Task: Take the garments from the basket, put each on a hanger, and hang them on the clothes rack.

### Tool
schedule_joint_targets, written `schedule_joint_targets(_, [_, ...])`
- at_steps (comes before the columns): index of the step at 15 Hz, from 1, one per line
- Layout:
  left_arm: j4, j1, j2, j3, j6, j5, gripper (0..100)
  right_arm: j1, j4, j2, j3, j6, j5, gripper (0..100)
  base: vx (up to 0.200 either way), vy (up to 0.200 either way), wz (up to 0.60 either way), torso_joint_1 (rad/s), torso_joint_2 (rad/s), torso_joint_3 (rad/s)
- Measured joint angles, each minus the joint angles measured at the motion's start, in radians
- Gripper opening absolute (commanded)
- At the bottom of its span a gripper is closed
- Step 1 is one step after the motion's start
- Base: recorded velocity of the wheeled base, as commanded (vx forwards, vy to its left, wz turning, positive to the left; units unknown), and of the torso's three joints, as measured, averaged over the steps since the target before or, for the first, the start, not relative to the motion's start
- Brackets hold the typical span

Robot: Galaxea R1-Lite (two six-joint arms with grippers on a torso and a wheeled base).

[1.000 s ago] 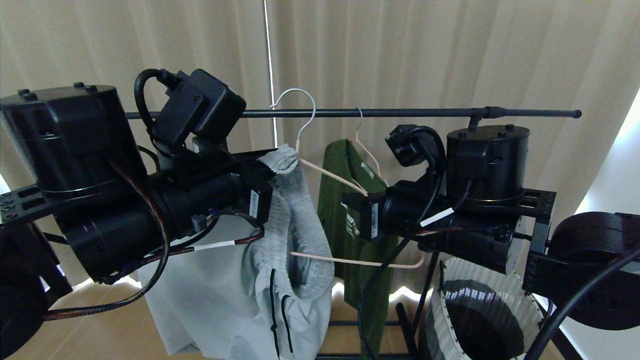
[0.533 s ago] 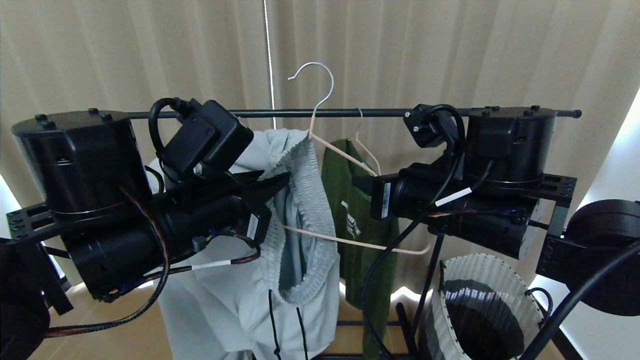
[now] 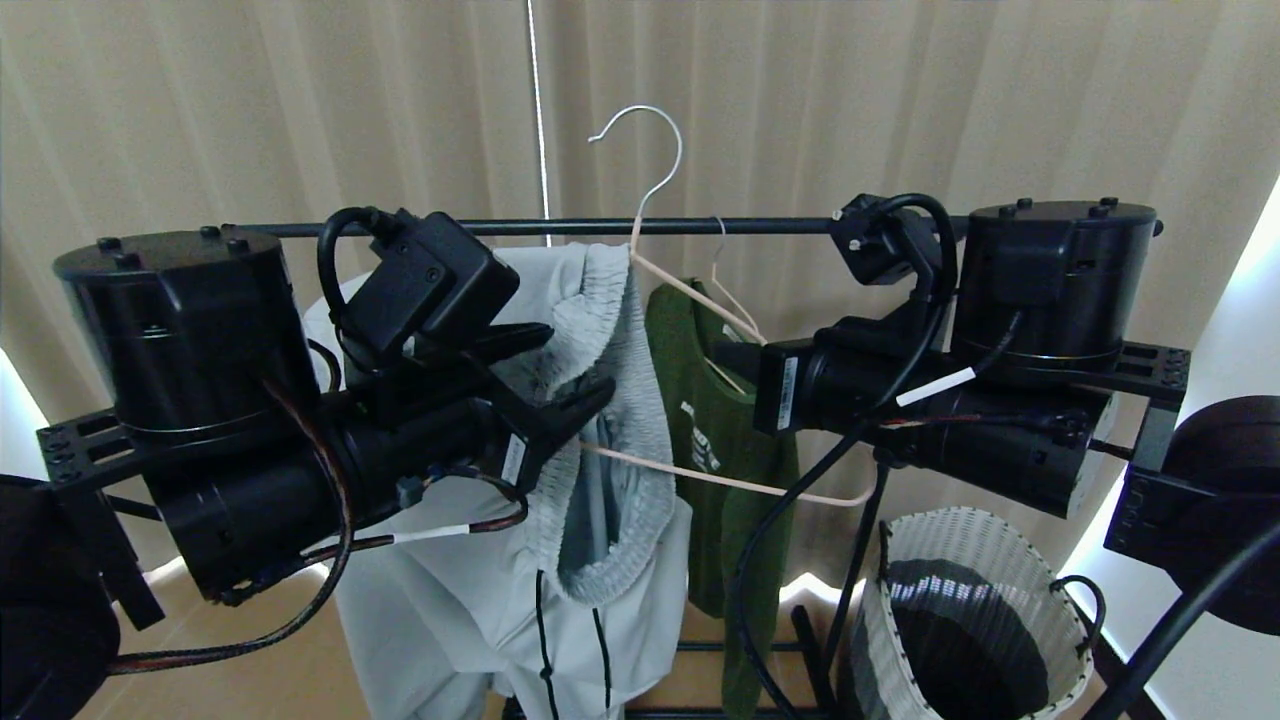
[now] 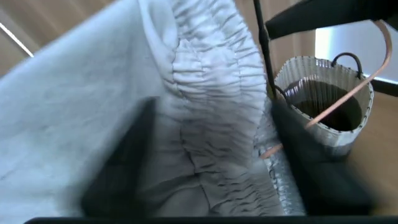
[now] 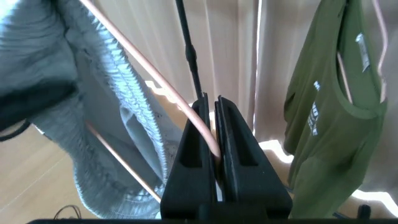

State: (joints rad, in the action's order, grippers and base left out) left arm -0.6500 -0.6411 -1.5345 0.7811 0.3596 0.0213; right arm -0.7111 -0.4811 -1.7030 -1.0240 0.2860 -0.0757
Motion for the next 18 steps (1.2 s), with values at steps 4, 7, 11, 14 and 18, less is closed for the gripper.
schedule_joint_targets(4, [-0.027,-0.002,0.026,-0.019,0.003,0.054,100,0.038,0.001,0.021,0.016,-0.007,0.000,0,0.000,0.000,0.00,0.000,0.00,0.000])
schedule_joint_targets(7, [-0.029,-0.004,0.055,-0.044,0.004,0.076,100,0.080,0.001,0.047,0.037,-0.026,0.001,0,0.000,0.000,0.00,0.000,0.00,0.000])
schedule_joint_targets(11, [-0.029,-0.005,0.096,-0.060,0.035,0.089,100,0.143,-0.033,0.114,0.178,-0.105,0.006,0,0.000,0.000,0.00,0.000,0.00,0.000])
schedule_joint_targets(14, [-0.048,-0.003,0.100,-0.052,0.124,0.091,100,0.150,-0.156,0.145,0.287,-0.158,0.011,0,0.000,0.000,0.00,0.000,0.00,0.000])
schedule_joint_targets(18, [-0.043,0.001,0.049,0.005,0.245,0.108,100,0.148,-0.267,0.136,0.368,-0.233,0.014,0,0.000,0.000,0.00,0.000,0.00,0.000])
